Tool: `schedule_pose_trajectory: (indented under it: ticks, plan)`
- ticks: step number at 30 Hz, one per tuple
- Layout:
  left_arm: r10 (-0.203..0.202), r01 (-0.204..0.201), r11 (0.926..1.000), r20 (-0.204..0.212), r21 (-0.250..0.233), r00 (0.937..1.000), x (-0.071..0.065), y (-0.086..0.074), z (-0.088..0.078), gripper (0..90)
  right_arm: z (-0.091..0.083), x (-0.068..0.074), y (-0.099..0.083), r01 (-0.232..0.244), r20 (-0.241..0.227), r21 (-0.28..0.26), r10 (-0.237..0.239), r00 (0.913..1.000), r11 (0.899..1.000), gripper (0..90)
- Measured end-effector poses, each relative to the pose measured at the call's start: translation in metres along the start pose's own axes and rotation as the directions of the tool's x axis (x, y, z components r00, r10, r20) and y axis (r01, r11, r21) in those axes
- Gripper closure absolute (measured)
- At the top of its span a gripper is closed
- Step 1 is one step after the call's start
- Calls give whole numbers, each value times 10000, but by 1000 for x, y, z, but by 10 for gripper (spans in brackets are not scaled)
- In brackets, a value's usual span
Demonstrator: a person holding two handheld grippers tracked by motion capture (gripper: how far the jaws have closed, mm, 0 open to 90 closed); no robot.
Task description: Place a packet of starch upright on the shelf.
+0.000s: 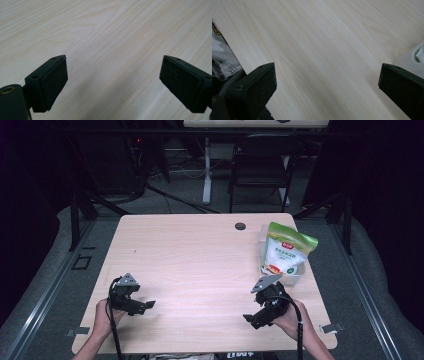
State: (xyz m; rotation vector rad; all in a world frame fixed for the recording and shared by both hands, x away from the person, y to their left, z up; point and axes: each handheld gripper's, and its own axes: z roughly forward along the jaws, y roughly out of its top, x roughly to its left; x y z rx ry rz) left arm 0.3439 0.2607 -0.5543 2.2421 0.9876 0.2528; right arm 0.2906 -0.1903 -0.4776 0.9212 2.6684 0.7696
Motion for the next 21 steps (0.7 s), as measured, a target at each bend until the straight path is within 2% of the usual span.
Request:
schedule_pose_trajectory:
  ticks: [7, 11, 13, 15, 17, 21]
  plan:
    - [-20, 20, 10000, 2, 9, 10000, 0, 0, 0, 80, 24, 2, -18, -363, -97, 41, 363, 9993, 9993, 9]
    - [15, -15, 10000, 85, 54, 10000, 0, 0, 0, 80, 38, 3, -29, -370, -11, 486, 371, 9993, 9981, 5]
    - [16, -16, 10000, 79, 47, 10000, 0, 0, 0, 80, 44, 2, -34, -402, -144, 748, 414, 9990, 9964, 1]
    - [53, -53, 10000, 66, 7, 10000, 0, 0, 0, 80, 47, 2, -38, -519, -204, 685, 534, 9984, 9963, 0]
    - [44, -44, 10000, 64, 9, 10000, 0, 0, 0, 80, 48, 1, -40, -442, -109, 782, 451, 9989, 9960, 0]
    - [69, -69, 10000, 31, -32, 10000, 0, 0, -1, 80, 46, 1, -41, -395, -90, 605, 402, 9992, 9974, 0]
